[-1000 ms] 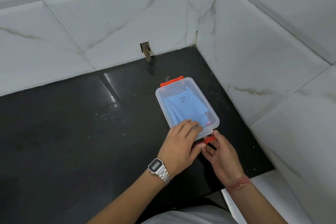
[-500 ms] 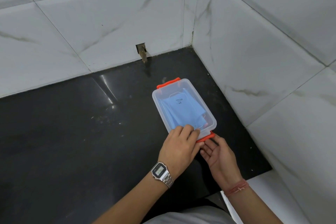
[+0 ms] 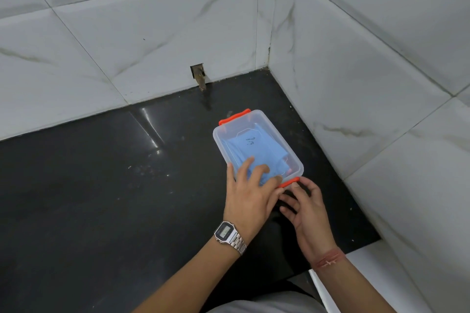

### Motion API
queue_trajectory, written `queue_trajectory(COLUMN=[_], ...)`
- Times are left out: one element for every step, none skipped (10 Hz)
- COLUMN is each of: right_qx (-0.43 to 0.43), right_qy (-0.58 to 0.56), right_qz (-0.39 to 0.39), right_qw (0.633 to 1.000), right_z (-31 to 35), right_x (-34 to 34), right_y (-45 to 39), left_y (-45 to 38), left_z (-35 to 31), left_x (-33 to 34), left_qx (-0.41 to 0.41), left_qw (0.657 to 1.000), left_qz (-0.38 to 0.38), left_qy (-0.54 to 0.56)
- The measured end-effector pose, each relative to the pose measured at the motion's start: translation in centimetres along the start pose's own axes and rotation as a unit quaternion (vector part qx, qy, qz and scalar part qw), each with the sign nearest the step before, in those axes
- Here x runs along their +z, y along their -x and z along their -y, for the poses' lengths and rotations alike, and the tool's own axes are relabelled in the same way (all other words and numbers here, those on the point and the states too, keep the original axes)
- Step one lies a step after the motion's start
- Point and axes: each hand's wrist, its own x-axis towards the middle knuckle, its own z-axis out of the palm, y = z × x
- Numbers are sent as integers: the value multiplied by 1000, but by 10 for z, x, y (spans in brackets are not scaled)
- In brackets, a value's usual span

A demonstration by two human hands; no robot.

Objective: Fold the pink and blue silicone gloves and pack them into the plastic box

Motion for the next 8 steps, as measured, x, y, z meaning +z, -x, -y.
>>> queue_trajectory(right_qx=[-21,-32,-38,-47,-53,-47,-67,-160], right_qy=[26,46,65,79,91,110,146,293], right_qz=[3,10,12,-4,-7,-16,-57,-111], right_qw=[999,998,997,996,994,993,985,936], right_z=[3,6,15,24,31,33,31,35], right_x=[4,6,8,10,10,12,17,27], right_y=[1,-2,-9,-21,-32,-38,-41,-33], left_y=[-4,-13,-24,-39,-52,-59,-54,-35], left_z=[0,2,2,-4,-8,-5,9,30], left_x=[3,5,7,10,16,15,11,1], left_qx=[-31,-22,-23,-31,-23,-8,11,7], left_qw=[996,994,992,990,989,984,982,980], left_qz=[85,109,123,140,149,175,186,190], left_qy=[-10,-7,-4,-5,3,-1,38,63])
